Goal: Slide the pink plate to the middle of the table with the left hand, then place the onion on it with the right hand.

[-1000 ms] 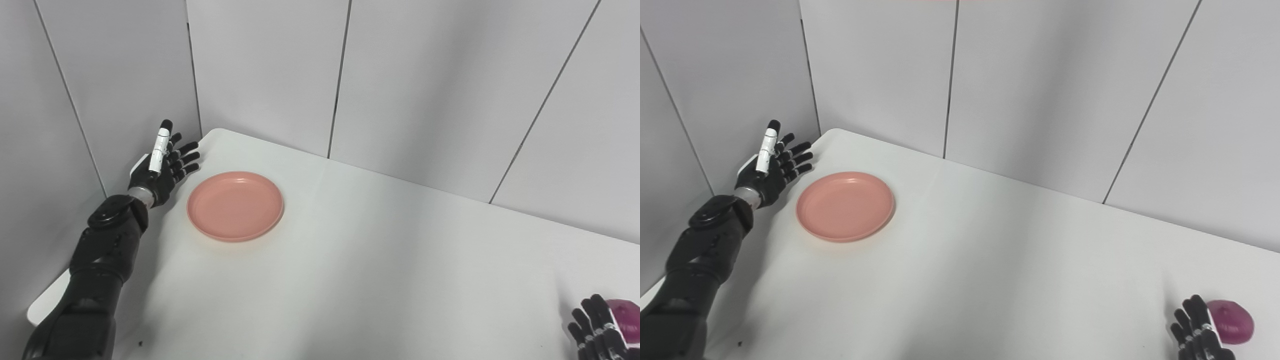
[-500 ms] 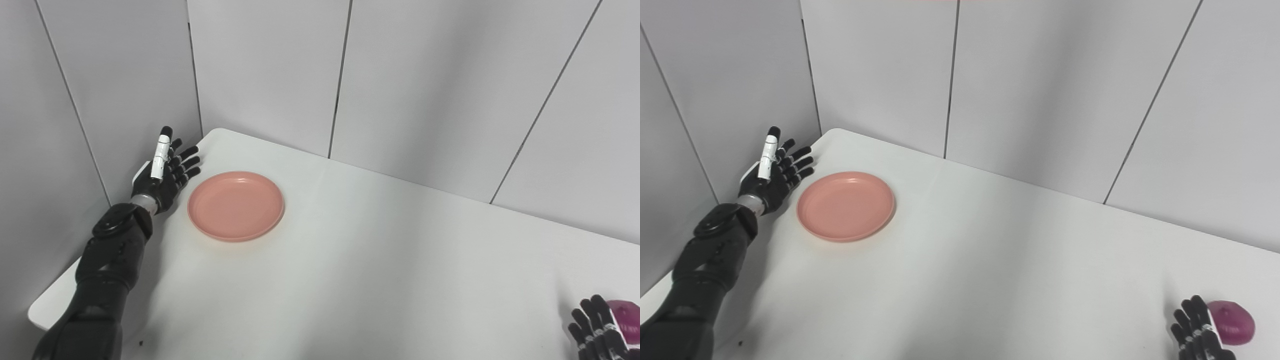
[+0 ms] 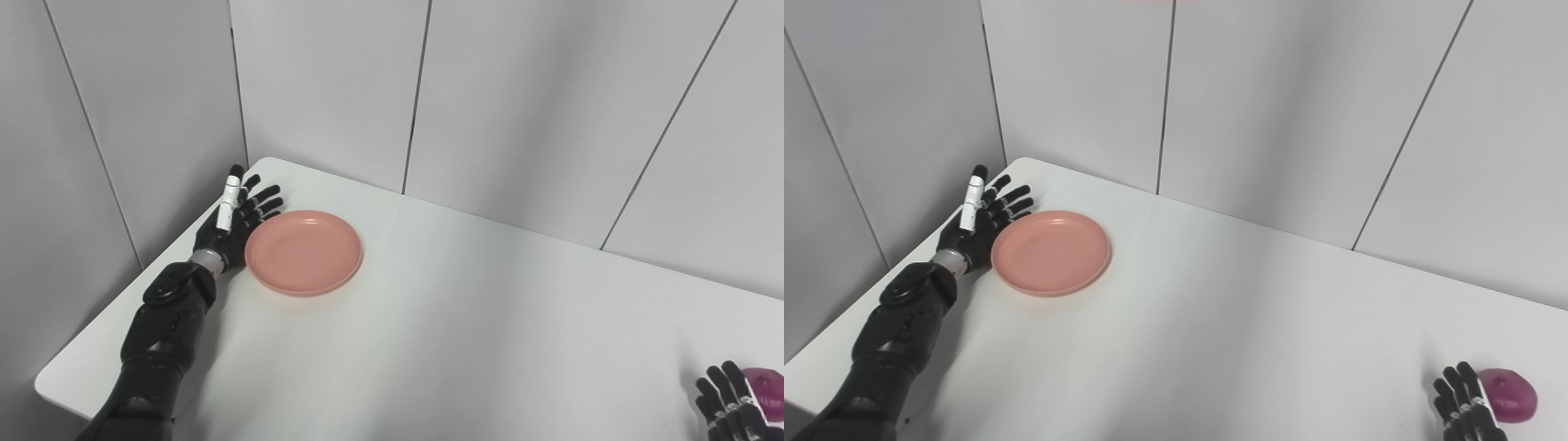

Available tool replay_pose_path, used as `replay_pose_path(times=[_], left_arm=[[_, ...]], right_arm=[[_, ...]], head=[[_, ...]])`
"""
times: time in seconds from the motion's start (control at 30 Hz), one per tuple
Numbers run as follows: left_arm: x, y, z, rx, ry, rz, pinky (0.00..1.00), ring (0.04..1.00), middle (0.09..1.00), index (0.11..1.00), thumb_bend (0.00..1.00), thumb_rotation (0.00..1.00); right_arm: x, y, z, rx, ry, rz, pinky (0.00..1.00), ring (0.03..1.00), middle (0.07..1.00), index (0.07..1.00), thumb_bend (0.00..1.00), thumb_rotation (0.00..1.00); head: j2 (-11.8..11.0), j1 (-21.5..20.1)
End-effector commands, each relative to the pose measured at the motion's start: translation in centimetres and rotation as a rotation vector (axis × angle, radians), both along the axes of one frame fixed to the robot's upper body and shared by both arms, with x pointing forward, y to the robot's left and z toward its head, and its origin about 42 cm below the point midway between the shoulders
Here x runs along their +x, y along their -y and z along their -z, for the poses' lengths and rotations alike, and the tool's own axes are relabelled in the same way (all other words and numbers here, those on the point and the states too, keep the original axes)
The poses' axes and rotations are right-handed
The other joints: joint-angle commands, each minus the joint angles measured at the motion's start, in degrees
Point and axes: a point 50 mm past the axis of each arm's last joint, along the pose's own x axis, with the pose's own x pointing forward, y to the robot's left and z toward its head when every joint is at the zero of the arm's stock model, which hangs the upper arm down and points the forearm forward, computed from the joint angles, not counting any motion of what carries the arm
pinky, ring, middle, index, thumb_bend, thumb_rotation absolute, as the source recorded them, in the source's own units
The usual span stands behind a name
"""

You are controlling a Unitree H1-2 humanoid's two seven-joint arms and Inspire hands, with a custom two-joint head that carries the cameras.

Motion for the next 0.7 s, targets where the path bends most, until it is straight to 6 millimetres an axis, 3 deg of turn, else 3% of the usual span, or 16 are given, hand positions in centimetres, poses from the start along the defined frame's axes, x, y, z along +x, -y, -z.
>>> replay_pose_path(times=[0.0, 0.23, 0.67], left_arm=[[0.5, 1.1, -0.7, -0.007, 0.028, 0.044, 0.90, 0.888, 0.870, 0.971, 0.87, 0.91], [0.9, 3.5, -0.7, -0.024, 0.033, 0.111, 0.89, 0.904, 0.909, 0.987, 0.87, 0.91], [1.0, 8.5, -1.0, -0.035, 0.032, 0.260, 0.91, 0.889, 0.881, 0.987, 0.88, 0.92]], right_arm=[[-3.1, -1.8, 4.5, 0.083, -0.141, 0.008, 1.00, 0.969, 0.964, 0.981, 0.94, 0.93], [-3.2, -2.0, 4.5, 0.094, -0.136, 0.003, 1.00, 0.959, 0.955, 0.974, 0.96, 0.90], [-3.2, -2.4, 4.4, 0.089, -0.130, 0.008, 0.97, 0.929, 0.931, 0.943, 0.96, 0.88]], head=[[0.13, -0.10], [0.38, -0.73], [0.88, -2.52]])
